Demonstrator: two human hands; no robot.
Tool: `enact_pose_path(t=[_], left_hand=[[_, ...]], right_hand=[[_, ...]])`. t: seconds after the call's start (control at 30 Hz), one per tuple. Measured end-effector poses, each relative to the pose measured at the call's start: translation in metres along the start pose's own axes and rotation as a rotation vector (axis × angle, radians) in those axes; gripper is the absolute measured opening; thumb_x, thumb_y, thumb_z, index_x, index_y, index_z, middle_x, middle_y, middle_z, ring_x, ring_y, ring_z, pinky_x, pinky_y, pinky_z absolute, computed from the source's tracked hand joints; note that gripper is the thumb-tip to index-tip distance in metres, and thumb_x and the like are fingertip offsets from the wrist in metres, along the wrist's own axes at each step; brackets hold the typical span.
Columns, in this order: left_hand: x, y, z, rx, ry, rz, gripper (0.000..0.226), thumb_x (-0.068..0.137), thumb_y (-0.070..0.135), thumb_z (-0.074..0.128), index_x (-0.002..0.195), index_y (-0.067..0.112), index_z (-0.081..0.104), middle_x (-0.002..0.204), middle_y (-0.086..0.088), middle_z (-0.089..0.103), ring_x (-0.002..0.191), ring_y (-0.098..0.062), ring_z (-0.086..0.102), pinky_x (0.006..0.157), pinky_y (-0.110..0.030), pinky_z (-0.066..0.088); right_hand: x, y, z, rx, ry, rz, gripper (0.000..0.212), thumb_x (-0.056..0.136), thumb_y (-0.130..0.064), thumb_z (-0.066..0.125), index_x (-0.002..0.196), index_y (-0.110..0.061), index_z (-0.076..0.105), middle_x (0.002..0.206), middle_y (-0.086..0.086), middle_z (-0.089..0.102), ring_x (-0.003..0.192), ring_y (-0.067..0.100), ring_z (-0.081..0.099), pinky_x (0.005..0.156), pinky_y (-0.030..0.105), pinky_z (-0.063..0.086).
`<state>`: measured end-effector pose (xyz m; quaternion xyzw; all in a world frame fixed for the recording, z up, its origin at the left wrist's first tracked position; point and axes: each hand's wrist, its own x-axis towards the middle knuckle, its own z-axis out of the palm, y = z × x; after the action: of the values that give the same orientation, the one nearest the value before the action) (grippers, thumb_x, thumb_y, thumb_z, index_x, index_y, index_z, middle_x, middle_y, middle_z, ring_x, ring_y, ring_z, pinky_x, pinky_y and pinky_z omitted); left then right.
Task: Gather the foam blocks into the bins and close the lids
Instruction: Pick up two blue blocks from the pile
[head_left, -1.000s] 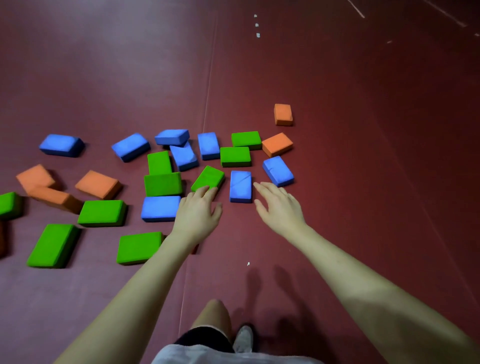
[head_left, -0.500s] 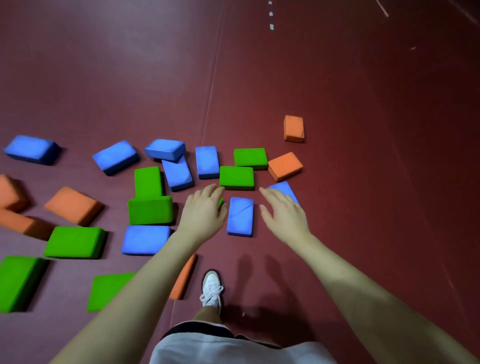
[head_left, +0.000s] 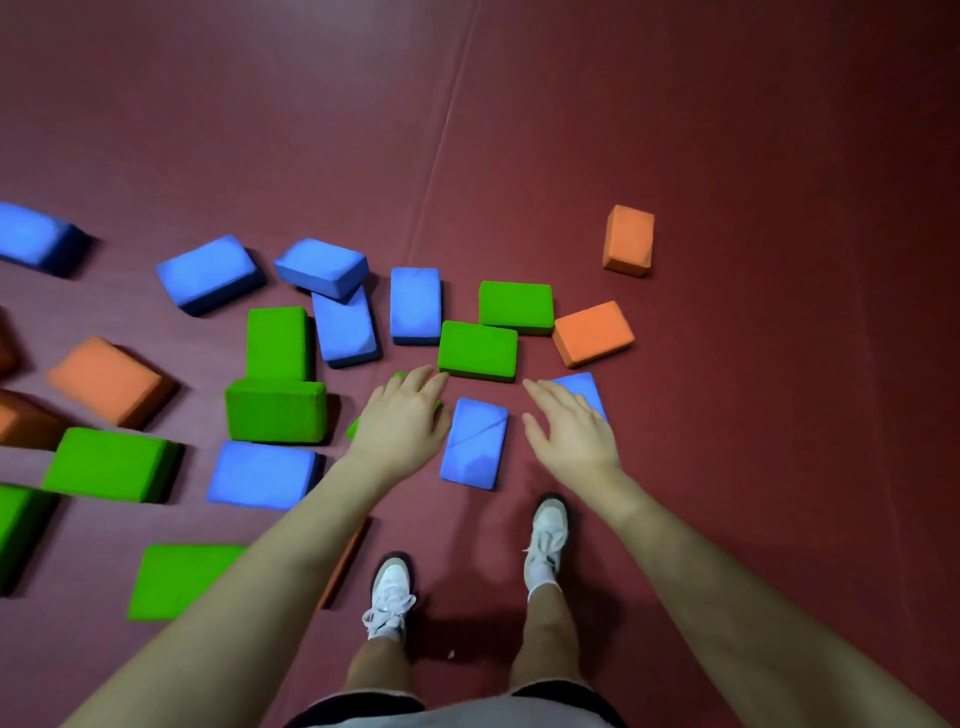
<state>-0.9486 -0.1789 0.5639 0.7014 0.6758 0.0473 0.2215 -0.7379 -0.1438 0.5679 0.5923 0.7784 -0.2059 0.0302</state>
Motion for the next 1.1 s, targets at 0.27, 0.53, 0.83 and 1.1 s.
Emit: enact_pose_path(t=[0.27, 0.53, 0.83, 1.1], left_hand=[[0.110, 0.017, 0.067, -0.040, -0.003, -0.218, 0.047, 0.092, 0.031, 0.047, 0.131, 0.006, 0.054, 0.133, -0.017, 0.053, 0.110, -0.040, 0.054, 0.091, -0.044, 0.043], [0.158, 0.004, 0.182, -0.090, -0.047, -0.322, 0.042, 0.084, 0.026, 0.055, 0.118, 0.003, 0.064, 0.120, -0.021, 0.062, 0.095, -0.042, 0.061, 0.076, -0.046, 0.049], [0.187, -0.046, 0.380, -0.019, -0.207, -0.381, 0.050, 0.096, 0.039, 0.044, 0.140, 0.014, 0.042, 0.144, -0.009, 0.041, 0.125, -0.031, 0.042, 0.096, -0.037, 0.036], [0.208, -0.096, 0.548, -0.010, -0.314, -0.403, 0.066, 0.095, 0.054, 0.039, 0.150, 0.022, 0.022, 0.159, -0.003, 0.014, 0.143, -0.021, 0.020, 0.108, -0.037, 0.026]], right_hand=[[0.115, 0.084, 0.025, -0.122, -0.164, -0.163, 0.050, 0.096, -0.034, 0.047, 0.145, -0.027, 0.040, 0.145, -0.006, 0.044, 0.125, 0.024, 0.044, 0.102, 0.034, 0.032], [0.192, 0.150, 0.109, -0.147, -0.277, -0.351, 0.052, 0.095, -0.031, 0.051, 0.145, -0.023, 0.041, 0.147, -0.002, 0.044, 0.125, 0.026, 0.045, 0.100, 0.038, 0.037], [0.237, 0.222, 0.304, -0.166, -0.375, -0.390, 0.056, 0.095, -0.033, 0.051, 0.148, -0.027, 0.035, 0.152, -0.004, 0.036, 0.132, 0.023, 0.038, 0.103, 0.035, 0.033], [0.279, 0.277, 0.462, -0.201, -0.428, -0.382, 0.068, 0.092, -0.037, 0.057, 0.151, -0.028, 0.025, 0.160, -0.004, 0.017, 0.140, 0.026, 0.024, 0.109, 0.041, 0.029]])
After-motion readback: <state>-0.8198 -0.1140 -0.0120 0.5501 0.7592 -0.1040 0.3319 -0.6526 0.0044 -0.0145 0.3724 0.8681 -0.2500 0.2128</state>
